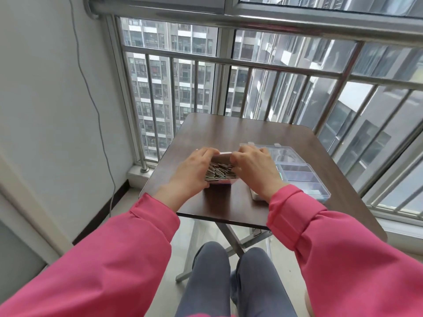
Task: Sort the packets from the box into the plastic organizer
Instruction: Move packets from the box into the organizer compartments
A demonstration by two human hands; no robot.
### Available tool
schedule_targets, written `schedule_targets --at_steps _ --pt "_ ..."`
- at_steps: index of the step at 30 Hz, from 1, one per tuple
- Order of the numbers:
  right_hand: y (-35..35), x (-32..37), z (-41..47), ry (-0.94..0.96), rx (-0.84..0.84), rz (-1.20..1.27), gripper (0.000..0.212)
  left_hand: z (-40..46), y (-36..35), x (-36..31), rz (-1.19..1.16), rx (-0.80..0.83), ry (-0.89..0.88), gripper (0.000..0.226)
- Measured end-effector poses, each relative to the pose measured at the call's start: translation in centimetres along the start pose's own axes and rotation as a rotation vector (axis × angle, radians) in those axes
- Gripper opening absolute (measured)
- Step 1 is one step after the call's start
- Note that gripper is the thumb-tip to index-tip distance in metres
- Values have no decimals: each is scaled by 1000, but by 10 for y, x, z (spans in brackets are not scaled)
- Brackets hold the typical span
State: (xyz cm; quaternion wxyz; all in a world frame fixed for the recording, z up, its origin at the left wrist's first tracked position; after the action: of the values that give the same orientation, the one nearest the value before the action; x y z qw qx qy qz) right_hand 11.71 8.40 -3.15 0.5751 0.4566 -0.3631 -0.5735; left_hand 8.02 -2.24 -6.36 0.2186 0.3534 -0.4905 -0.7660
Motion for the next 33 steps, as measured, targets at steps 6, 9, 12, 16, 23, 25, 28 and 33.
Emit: schedule_targets --at_steps 6,9,12,16,23,25,28,33 --pt "-8 12 6 14 74 -162 21 3 -1 -1 -5 15 -18 71" --pt "-11 9 9 -5 55 -139 22 3 -1 0 -3 15 -14 70" --pt "-10 -1 11 -61 5 13 15 3 -2 2 -7 3 -16 70" --pt "-3 -12 7 -65 -32 223 13 4 -3 5 -11 -15 -13 70" --pt "-4 -5 8 -15 21 188 13 10 -4 4 -21 20 -1 71" --pt "-7 2 10 26 35 127 14 11 -4 5 -20 22 2 71" --pt "-10 4 12 50 41 77 23 9 -4 6 -44 10 -5 74" --pt "-18 -5 14 8 27 46 21 7 -4 6 -92 15 -91 72"
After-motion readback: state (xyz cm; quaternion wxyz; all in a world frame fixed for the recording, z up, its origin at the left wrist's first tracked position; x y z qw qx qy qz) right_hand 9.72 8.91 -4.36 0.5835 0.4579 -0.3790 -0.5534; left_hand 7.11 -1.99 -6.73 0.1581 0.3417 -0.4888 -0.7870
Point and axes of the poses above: each hand's wrist, its own z-axis towards the middle knuckle, its own y-axis out of the back of the hand, x = y × z, the point moved 8 cm from there along z, towards the middle knuckle, and after that the axes turned 5 degrees about x, right-handed, at the moved point
